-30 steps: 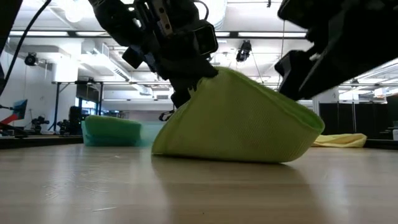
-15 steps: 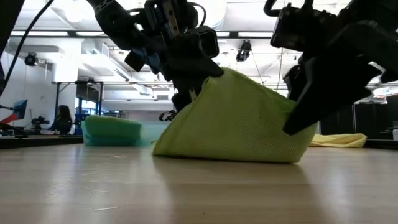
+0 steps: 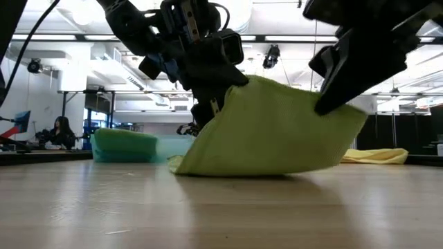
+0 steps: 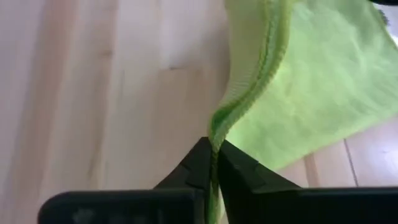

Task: Fold microfiber towels
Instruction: Fold the yellow-green microfiber cloth

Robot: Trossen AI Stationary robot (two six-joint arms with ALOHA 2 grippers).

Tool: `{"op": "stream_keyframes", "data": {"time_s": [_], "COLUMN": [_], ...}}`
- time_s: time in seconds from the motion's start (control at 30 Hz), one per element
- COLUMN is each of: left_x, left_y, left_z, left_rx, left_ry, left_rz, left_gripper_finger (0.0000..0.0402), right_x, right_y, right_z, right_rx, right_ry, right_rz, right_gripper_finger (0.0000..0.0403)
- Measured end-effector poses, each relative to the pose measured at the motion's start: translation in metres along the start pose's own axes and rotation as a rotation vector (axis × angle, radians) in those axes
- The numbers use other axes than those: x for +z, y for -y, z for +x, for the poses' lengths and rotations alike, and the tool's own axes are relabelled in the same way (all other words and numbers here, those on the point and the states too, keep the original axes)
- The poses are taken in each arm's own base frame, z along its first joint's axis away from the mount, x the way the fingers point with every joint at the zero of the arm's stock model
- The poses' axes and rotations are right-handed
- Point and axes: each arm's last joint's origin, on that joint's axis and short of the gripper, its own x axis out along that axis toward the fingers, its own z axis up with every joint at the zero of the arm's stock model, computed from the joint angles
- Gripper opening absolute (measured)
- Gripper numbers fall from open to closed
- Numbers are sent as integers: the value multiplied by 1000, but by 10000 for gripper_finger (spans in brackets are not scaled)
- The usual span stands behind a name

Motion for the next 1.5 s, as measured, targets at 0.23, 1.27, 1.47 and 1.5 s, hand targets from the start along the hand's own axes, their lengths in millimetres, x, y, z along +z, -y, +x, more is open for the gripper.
{"op": "stream_keyframes", "data": {"time_s": [0.23, 1.27, 1.47, 1.5], "left_x": [0, -38, -40, -40], "left_y": [9, 71, 73, 73], "left_z": [2, 41, 25, 22], "left_rx": [-17, 79, 279, 313], "left_ry": [1, -126, -119, -120], "left_rz": [19, 49, 99, 107], "left_gripper_finger": [1, 0, 0, 0], "right_x": [2, 46, 46, 46], "right_y": [3, 49, 62, 65], "right_z": [-21, -7, 1, 3], "right_rx": [147, 328, 302, 297], "right_ry": [-57, -153, -168, -170], "right_rz": [-6, -20, -34, -34], "right_gripper_finger": [10, 9, 9, 9]}}
